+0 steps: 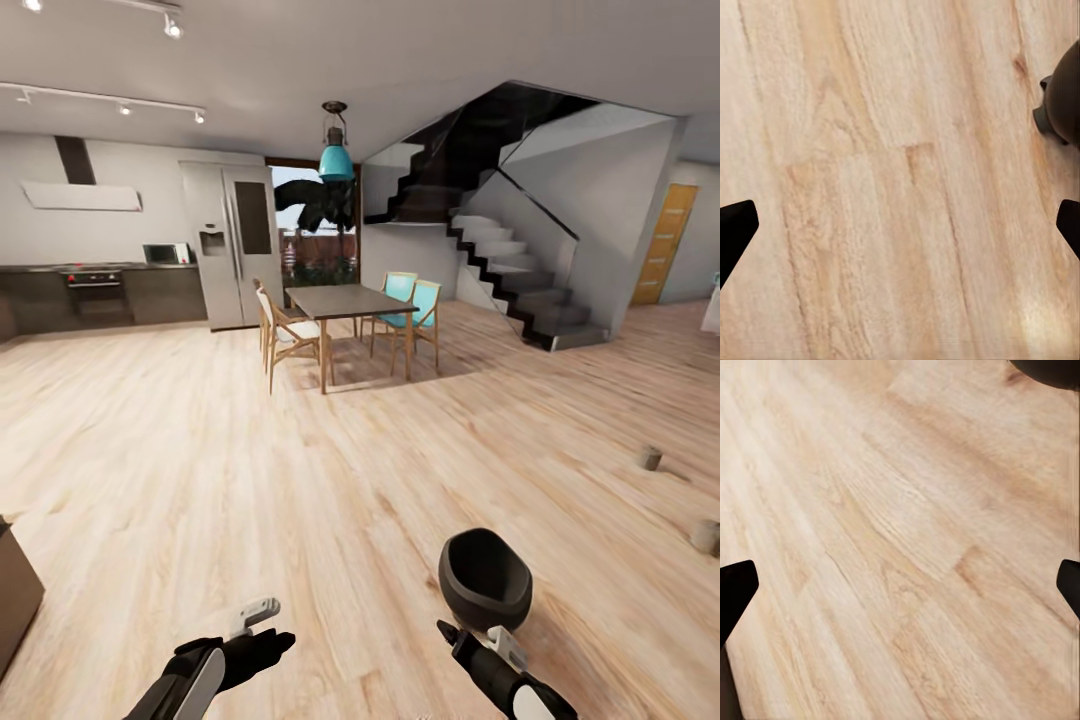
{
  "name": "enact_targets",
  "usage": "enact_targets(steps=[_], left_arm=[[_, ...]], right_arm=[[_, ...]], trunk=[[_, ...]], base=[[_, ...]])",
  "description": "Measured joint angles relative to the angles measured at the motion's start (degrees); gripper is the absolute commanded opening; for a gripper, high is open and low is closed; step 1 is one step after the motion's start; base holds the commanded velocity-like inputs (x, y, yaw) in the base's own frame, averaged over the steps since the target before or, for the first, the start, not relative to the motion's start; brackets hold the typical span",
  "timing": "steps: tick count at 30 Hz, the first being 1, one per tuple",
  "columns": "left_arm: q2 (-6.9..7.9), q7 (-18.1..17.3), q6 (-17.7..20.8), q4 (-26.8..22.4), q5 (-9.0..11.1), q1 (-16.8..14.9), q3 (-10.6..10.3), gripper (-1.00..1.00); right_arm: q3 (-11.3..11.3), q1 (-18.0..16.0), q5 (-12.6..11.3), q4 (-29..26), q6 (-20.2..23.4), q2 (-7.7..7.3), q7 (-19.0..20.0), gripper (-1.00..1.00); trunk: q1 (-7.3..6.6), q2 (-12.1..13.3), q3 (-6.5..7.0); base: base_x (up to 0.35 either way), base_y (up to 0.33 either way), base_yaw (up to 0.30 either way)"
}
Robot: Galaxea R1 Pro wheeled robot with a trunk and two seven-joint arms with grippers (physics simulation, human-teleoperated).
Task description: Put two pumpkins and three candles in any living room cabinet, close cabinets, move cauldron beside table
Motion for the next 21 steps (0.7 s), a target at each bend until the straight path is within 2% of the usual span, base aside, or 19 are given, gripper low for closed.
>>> enact_targets(steps=[10,21], left_arm=[[0.04,0.0,0.0,0.0,0.0,0.0,0.0,1.0],[0.04,0.0,0.0,0.0,0.0,0.0,0.0,1.0]], right_arm=[[0.0,0.0,0.0,0.1,0.0,-0.05,0.2,1.0],[0.0,0.0,0.1,0.2,0.0,-0.05,0.2,1.0]], trunk=[[-0.01,0.0,0.0],[-0.03,0.0,0.0]], base=[[0.036,0.0,-0.297],[0.281,0.0,-0.297]])
